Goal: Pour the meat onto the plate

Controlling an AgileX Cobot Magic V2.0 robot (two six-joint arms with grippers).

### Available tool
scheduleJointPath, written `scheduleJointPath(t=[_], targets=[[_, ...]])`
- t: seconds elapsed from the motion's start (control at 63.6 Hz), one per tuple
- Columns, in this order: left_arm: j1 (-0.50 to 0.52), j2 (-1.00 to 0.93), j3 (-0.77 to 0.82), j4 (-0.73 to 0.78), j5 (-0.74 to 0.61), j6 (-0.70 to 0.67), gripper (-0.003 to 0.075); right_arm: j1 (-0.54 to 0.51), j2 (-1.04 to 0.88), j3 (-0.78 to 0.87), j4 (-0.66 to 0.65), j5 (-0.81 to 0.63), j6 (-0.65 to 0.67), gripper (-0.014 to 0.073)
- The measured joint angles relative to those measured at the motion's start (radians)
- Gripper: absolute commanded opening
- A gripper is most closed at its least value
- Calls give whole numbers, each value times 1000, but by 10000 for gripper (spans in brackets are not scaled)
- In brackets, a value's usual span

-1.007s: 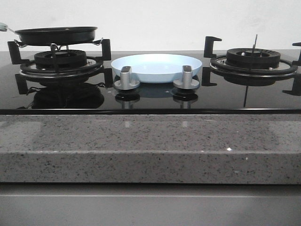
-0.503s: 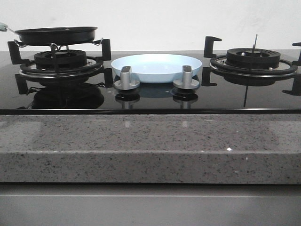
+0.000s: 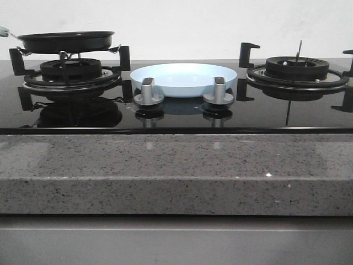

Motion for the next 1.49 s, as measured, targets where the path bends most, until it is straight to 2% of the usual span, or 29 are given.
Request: scheduleJointPath(t=[0.346, 0.551, 0.739, 0.928, 1.07, 1.227, 1.353, 1.4, 1.494], targets=[[0, 0, 0, -3, 0, 0, -20, 0, 0, 0, 0, 0, 0, -59], [0, 0, -3, -99, -47, 0, -20, 0, 0, 0, 0, -5, 0, -59], [0, 13, -114, -128, 31, 0, -20, 0, 0, -112, 0, 104, 0, -59], [0, 227, -342, -97, 146, 0, -20, -1, 112, -336, -15, 175, 0, -59], [0, 418, -461, -54, 162, 0, -20, -1, 263, -449, -34, 179, 0, -59], [0, 539, -534, -21, 162, 0, -20, -1, 392, -504, -36, 193, 0, -59], [0, 564, -546, -8, 156, 0, -16, -1, 440, -514, -36, 200, 0, -42], [0, 564, -546, 7, 154, 0, 10, -1, 445, -514, -36, 200, 0, -6], [0, 564, -546, 45, 151, 0, 156, -1, 447, -514, -36, 200, 0, 144]])
